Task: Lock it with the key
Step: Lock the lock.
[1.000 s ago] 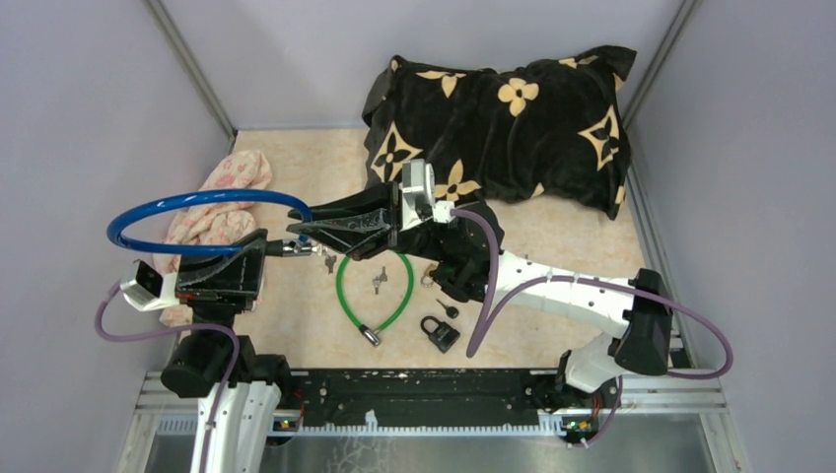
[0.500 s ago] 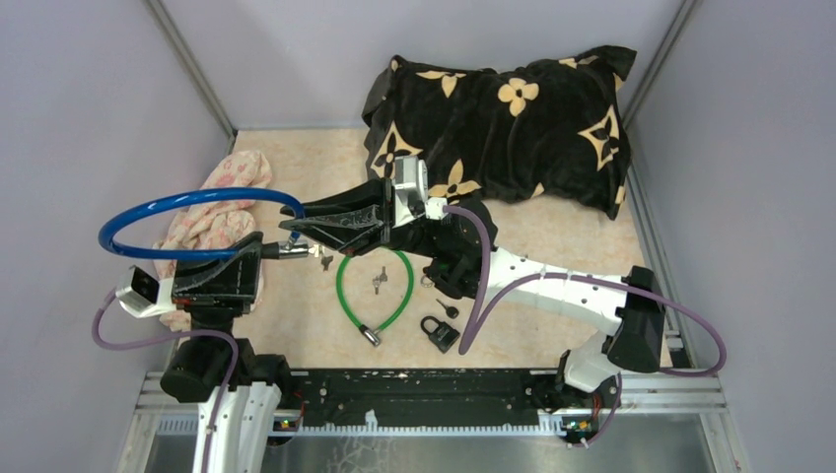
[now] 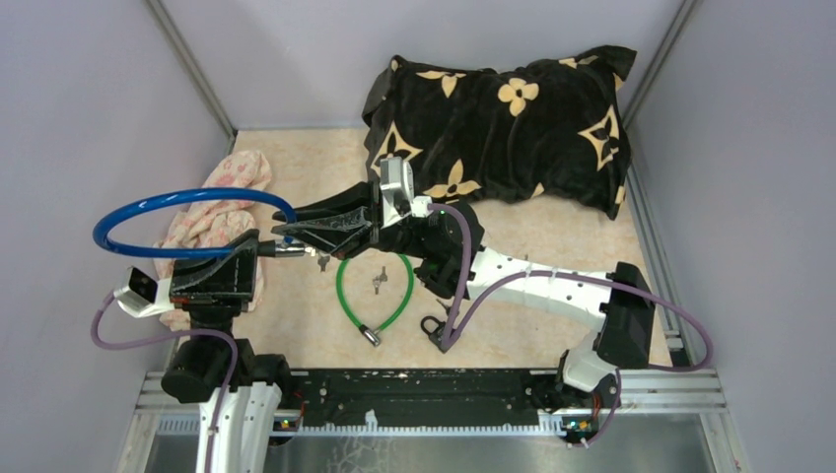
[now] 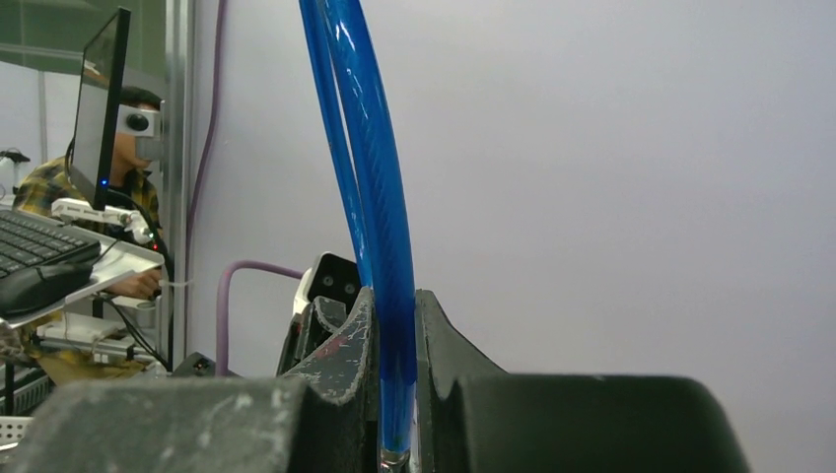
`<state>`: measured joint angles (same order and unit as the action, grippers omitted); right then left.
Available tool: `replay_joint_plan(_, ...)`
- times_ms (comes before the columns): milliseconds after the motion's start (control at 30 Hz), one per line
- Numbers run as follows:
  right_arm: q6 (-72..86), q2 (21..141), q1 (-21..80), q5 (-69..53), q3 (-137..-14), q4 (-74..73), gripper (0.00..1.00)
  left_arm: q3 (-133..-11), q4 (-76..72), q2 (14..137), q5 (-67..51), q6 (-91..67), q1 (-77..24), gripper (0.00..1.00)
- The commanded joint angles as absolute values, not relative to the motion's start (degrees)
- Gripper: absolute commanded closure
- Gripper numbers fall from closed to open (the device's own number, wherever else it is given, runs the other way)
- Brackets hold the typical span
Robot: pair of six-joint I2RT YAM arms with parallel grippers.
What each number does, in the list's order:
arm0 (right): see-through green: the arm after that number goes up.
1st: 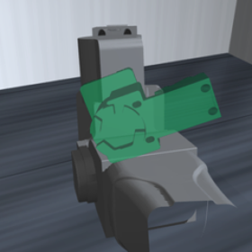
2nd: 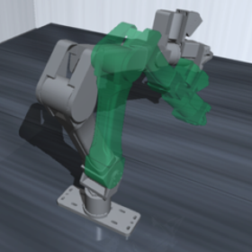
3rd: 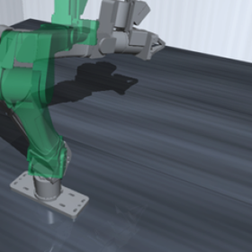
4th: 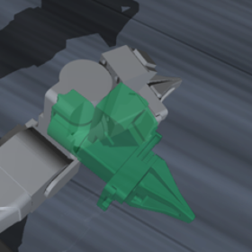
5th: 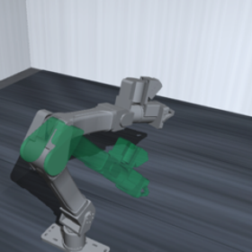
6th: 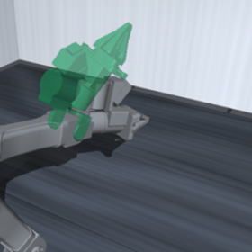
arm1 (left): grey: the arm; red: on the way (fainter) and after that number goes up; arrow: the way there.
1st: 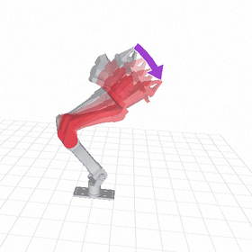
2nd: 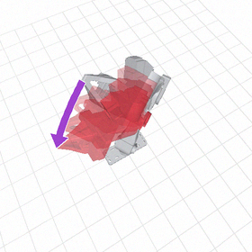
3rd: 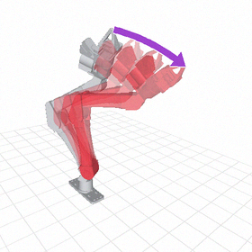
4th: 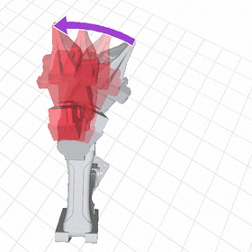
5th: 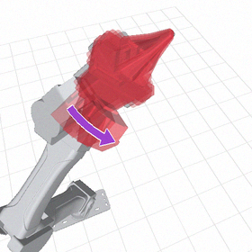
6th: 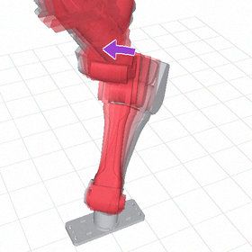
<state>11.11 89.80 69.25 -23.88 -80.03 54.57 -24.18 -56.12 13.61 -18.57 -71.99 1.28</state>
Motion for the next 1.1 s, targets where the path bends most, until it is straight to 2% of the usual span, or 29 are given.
replay_joint_plan(0, 12.6, 90.6, 69.5, -25.8, -82.3, 52.4, 1.00, -25.3, -58.4, 12.4, -16.4, -73.1, 1.6, 1.00)
replay_joint_plan(200, 13.5, 89.6, 68.5, -27.1, -80.4, 46.3, 1.00, -24.7, -58.0, 12.1, -16.1, -72.6, 1.6, 1.00)
replay_joint_plan(367, 13.4, 86.6, 66.5, -26.3, -80.6, 39.9, 0.53, -23.8, -56.7, 11.8, -16.0, -71.4, 1.6, 1.00)
replay_joint_plan(533, 8.7, 82.0, 66.0, -24.9, -82.3, 30.6, 0.26, -23.4, -57.2, 11.6, -16.2, -70.6, 1.6, 1.00)
replay_joint_plan(567, 7.9, 81.4, 65.9, -24.7, -82.8, 28.0, 0.07, -23.4, -57.1, 11.6, -16.1, -70.7, 1.6, 1.00)
replay_joint_plan(600, 6.9, 80.7, 65.8, -24.6, -83.5, 25.2, 0.02, -23.4, -57.1, 11.6, -16.1, -70.6, 1.6, 1.00)
replay_joint_plan(700, 4.8, 78.9, 64.8, -26.7, -85.0, 15.8, 0.02, -23.4, -57.1, 11.6, -16.0, -70.6, 1.6, 1.00)
replay_joint_plan(833, 8.4, 79.2, 60.7, -36.3, -89.0, 4.2, 0.02, -23.3, -57.0, 11.5, -16.0, -70.3, 1.6, 1.00)
replay_joint_plan(867, 9.8, 79.8, 59.8, -36.8, -90.2, 1.7, 0.07, -23.3, -57.1, 11.6, -16.0, -70.2, 1.6, 1.00)
replay_joint_plan(1000, 12.9, 82.8, 59.3, -36.8, -93.6, -4.0, 0.38, -23.1, -57.1, 11.8, -16.1, -70.2, 1.6, 1.00)
replay_joint_plan(1067, 14.1, 83.9, 59.3, -37.5, -94.2, -4.1, 0.44, -23.2, -57.1, 11.8, -16.1, -70.2, 1.6, 1.00)
